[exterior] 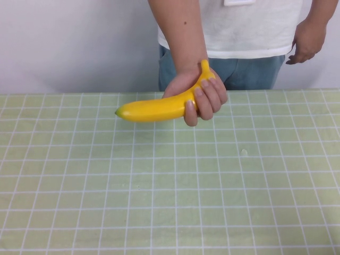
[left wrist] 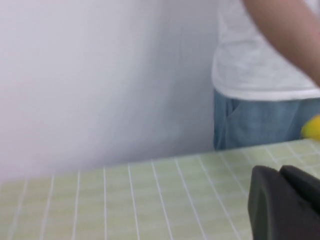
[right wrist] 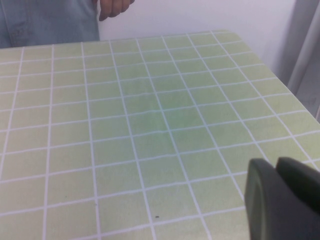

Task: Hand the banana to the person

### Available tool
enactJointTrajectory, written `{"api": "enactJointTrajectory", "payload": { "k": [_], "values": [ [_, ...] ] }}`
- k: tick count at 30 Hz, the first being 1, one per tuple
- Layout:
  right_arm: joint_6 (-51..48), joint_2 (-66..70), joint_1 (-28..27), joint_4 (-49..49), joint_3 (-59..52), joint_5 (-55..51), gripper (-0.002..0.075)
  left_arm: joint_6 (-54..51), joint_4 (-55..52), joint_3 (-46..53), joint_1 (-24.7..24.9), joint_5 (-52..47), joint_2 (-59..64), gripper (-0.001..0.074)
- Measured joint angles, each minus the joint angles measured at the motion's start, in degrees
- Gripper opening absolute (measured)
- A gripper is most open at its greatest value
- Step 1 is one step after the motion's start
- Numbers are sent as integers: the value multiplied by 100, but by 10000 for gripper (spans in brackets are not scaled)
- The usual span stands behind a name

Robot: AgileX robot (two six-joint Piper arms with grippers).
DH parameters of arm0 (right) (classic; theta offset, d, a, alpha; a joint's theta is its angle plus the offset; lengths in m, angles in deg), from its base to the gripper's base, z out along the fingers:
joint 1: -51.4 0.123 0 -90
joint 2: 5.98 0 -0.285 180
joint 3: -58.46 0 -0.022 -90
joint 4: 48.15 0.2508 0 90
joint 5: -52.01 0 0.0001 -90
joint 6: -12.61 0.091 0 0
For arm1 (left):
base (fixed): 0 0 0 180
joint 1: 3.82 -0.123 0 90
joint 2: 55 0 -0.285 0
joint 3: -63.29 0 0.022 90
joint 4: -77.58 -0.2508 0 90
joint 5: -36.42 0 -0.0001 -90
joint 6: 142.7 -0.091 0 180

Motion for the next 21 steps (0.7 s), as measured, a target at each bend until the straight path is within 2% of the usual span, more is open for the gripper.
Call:
{"api": "enactJointTrajectory", "payload": {
  "k": [10, 16, 21],
  "values": [
    [0, 0, 0, 0, 0, 0, -11, 823, 196, 2002, -310, 162, -1612, -3],
    [0, 0, 0, 0, 0, 0, -11, 1095, 211, 2058, -371, -616, -1665, -3],
    [0, 0, 0, 0, 0, 0, -11, 1146, 211, 2058, -371, -683, -1665, -3]
  ]
}}
